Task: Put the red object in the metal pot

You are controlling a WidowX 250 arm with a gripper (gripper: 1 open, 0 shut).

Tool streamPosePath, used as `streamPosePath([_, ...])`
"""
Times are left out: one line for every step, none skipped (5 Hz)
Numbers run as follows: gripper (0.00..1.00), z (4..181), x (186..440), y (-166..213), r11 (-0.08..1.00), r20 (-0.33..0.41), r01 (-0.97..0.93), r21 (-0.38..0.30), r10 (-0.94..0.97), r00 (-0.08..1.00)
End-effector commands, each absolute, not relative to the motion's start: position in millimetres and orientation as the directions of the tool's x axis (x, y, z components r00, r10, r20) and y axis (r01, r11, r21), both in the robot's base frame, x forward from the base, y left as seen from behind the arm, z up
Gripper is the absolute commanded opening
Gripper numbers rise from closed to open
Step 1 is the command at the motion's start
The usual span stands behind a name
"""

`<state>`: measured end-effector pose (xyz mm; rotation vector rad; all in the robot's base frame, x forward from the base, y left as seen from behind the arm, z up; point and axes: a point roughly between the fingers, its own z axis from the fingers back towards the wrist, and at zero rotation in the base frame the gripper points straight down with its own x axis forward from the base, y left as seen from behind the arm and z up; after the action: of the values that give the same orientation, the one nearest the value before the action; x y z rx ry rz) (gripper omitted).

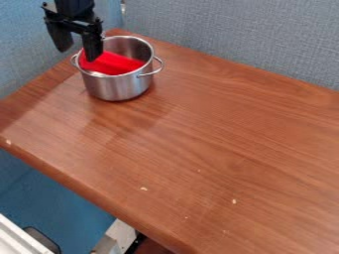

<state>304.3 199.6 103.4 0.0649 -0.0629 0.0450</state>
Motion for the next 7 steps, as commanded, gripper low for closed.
streamPosePath([1.0,120.6,311.7,203.2,0.992,0.133,-0.077,0.103,0.063,0.989])
streamPosePath([1.0,119.8,315.0,193.4,0.992,0.149,-0.083,0.099,0.068,0.986])
streamPosePath([1.0,117.8,318.0,186.8,0.995,0.167,0.026,0.095,-0.042,0.985])
streamPosePath([1.0,118.4,318.8,185.0,0.987,0.173,0.124,0.1,-0.14,0.975])
streamPosePath([1.0,129.2,321.7,176.5,0.973,0.183,0.201,0.11,-0.218,0.959])
streamPosePath([1.0,140.5,326.0,168.6,0.953,0.195,0.279,0.119,-0.298,0.935])
streamPosePath([1.0,144.2,328.0,157.7,0.938,0.2,0.322,0.129,-0.343,0.918])
